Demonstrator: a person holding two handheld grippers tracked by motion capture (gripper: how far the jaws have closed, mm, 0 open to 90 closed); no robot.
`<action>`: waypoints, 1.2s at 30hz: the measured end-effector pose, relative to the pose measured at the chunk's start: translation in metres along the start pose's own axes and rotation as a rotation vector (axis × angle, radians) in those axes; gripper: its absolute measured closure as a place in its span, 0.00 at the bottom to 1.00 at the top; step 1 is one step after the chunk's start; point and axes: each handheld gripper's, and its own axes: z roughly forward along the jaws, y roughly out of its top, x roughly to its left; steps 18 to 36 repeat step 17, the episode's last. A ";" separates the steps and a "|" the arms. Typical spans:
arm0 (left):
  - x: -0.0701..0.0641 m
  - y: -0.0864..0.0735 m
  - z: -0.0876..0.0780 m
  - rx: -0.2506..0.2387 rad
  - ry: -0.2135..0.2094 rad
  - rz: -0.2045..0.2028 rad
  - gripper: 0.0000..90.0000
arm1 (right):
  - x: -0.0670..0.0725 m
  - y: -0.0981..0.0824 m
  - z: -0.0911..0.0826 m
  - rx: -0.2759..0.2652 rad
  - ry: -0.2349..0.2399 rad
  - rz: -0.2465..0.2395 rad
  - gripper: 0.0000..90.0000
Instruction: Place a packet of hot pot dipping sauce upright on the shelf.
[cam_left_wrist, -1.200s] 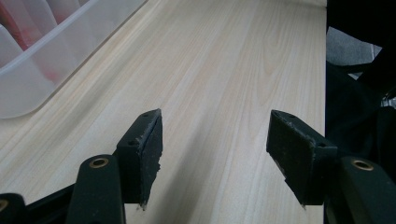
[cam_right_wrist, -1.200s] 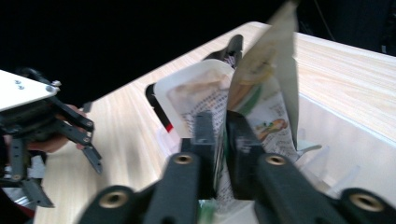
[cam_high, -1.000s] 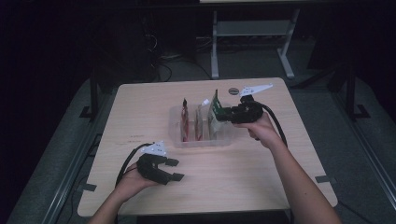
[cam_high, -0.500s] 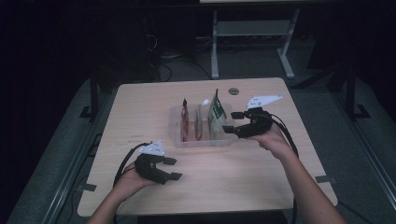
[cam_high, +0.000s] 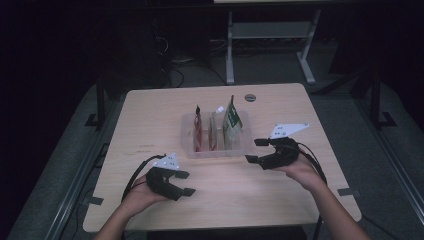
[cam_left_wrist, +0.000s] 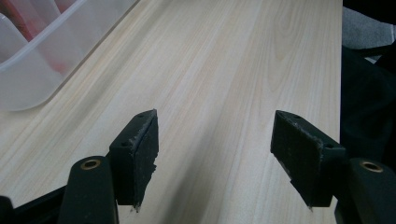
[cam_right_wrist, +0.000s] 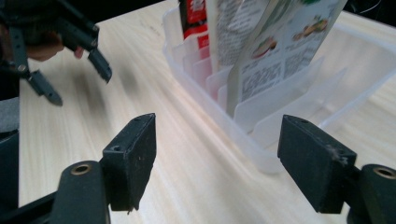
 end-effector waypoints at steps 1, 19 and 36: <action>0.000 0.000 0.000 0.000 0.000 0.002 0.36 | 0.001 -0.003 0.000 0.008 0.007 0.004 0.31; 0.002 -0.005 0.001 0.034 0.026 0.009 0.36 | 0.015 -0.032 0.014 0.120 0.060 -0.052 0.31; 0.002 -0.005 0.001 0.034 0.026 0.009 0.36 | 0.015 -0.032 0.014 0.120 0.060 -0.052 0.31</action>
